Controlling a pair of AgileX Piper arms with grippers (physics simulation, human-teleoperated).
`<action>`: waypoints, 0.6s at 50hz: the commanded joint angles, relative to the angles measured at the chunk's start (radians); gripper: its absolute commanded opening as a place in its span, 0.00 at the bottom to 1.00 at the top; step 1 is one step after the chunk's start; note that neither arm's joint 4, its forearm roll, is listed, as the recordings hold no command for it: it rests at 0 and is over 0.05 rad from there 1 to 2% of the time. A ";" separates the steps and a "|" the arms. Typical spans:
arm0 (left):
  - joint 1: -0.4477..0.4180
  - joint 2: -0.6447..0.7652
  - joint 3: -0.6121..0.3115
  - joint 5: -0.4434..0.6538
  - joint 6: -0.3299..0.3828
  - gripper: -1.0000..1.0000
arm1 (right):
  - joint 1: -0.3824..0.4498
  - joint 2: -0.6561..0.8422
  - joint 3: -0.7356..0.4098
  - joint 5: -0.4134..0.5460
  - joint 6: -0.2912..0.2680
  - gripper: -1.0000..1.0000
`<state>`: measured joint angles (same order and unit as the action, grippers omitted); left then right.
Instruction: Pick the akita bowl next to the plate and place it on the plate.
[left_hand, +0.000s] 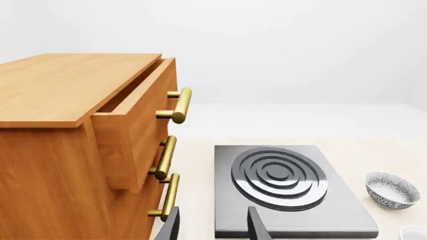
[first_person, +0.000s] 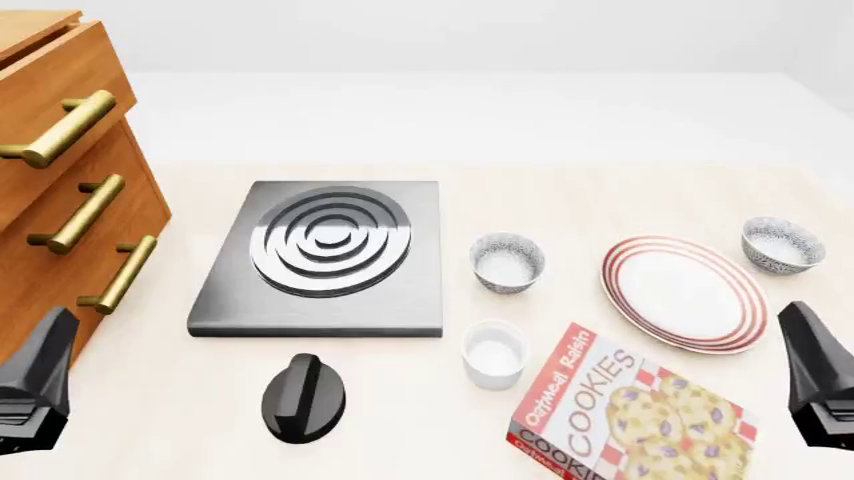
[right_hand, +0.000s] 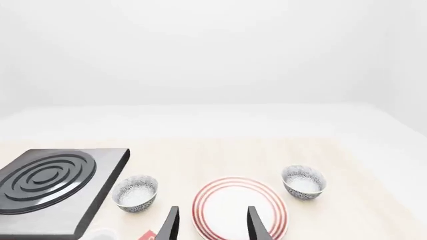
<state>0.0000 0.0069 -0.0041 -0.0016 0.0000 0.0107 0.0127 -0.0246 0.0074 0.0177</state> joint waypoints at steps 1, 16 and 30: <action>0.000 0.000 0.000 0.000 0.000 1.00 | 0.012 0.018 -0.024 -0.004 0.006 1.00; 0.000 0.000 0.000 0.000 0.000 1.00 | 0.038 0.148 -0.090 -0.091 0.026 1.00; 0.000 0.000 0.000 0.000 0.000 1.00 | 0.038 0.300 -0.119 -0.230 0.023 1.00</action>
<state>0.0000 0.0073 -0.0043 -0.0017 0.0000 0.0450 0.2147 -0.1212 -0.1362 0.0405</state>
